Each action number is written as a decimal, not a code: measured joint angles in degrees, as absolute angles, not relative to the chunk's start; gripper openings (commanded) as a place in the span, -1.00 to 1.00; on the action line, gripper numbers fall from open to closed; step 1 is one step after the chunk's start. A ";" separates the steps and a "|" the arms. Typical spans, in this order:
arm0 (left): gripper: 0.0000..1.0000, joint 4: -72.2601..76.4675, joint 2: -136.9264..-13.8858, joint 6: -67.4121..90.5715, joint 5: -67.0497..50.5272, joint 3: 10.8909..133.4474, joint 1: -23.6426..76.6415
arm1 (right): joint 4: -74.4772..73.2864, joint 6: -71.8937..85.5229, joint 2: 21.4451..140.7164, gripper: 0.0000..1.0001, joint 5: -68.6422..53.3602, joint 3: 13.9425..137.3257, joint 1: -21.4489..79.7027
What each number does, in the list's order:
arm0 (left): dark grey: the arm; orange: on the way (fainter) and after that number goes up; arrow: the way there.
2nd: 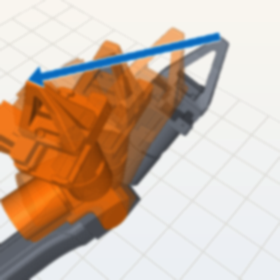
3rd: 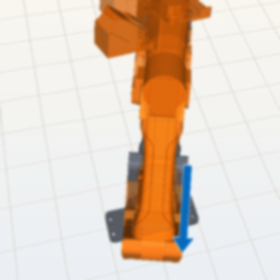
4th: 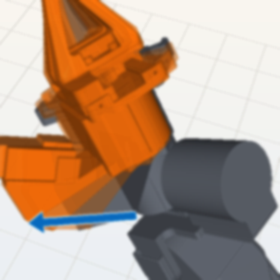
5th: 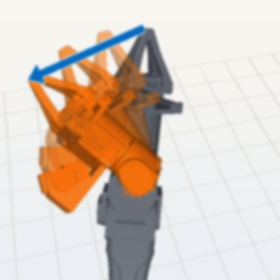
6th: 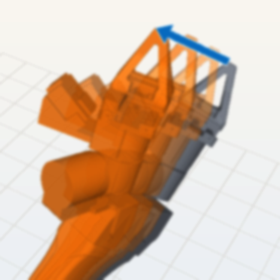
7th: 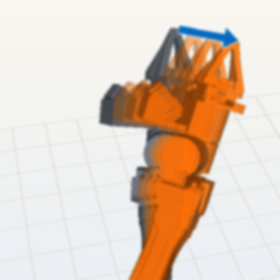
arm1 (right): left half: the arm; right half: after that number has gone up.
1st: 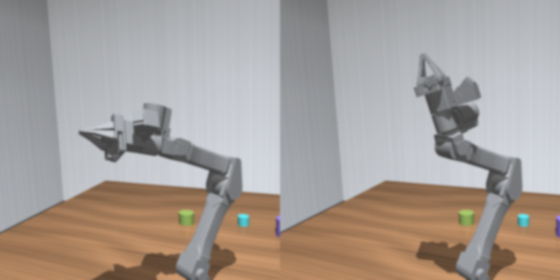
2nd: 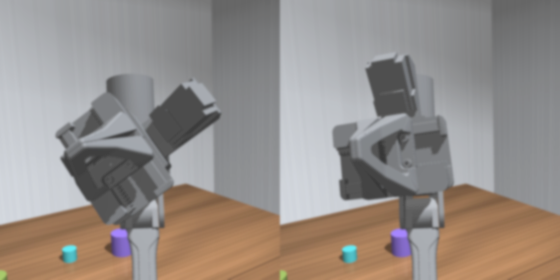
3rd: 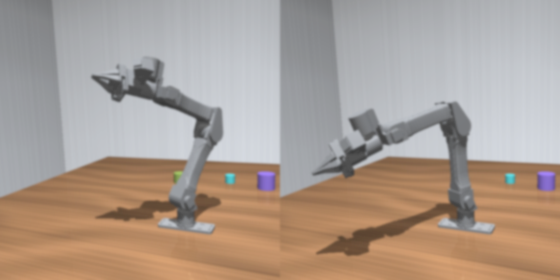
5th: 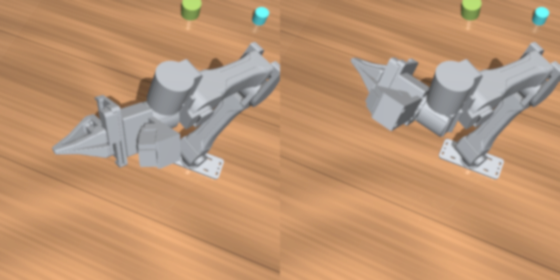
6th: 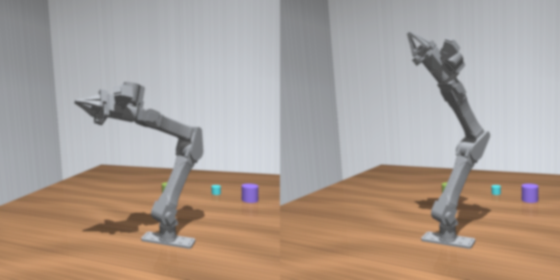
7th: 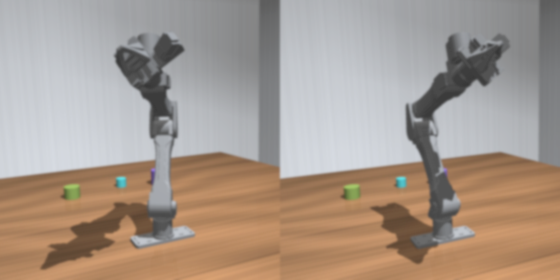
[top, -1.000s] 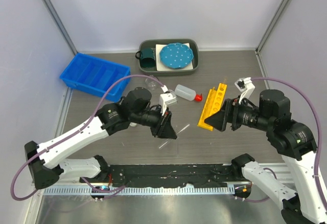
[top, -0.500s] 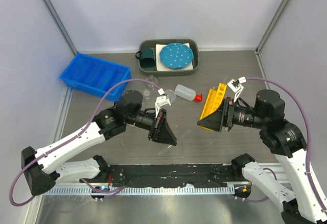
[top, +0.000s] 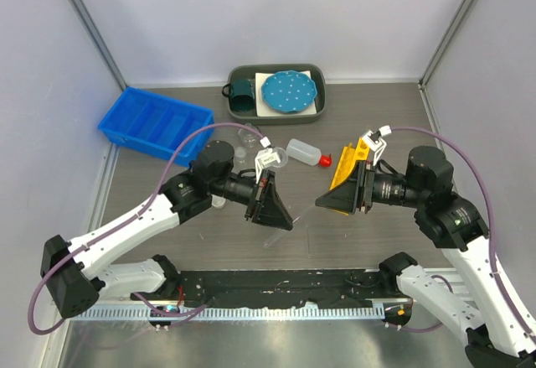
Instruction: Organize the chemistry lab equipment
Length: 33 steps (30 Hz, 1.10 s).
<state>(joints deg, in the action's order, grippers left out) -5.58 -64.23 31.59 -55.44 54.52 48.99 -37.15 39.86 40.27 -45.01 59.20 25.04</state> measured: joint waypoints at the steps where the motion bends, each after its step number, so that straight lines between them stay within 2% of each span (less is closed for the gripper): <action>1: -0.89 -5.43 -64.55 31.62 -55.59 54.52 48.95 | -36.73 40.05 40.56 0.29 -44.82 59.20 25.61; 12: -0.90 -4.03 -65.54 32.62 -56.90 54.52 47.46 | -32.95 41.19 43.38 0.24 -39.11 58.46 35.55; 33: -0.91 -3.18 -65.54 33.06 -57.08 54.52 47.11 | -31.16 42.04 45.76 -0.32 -33.01 57.60 41.10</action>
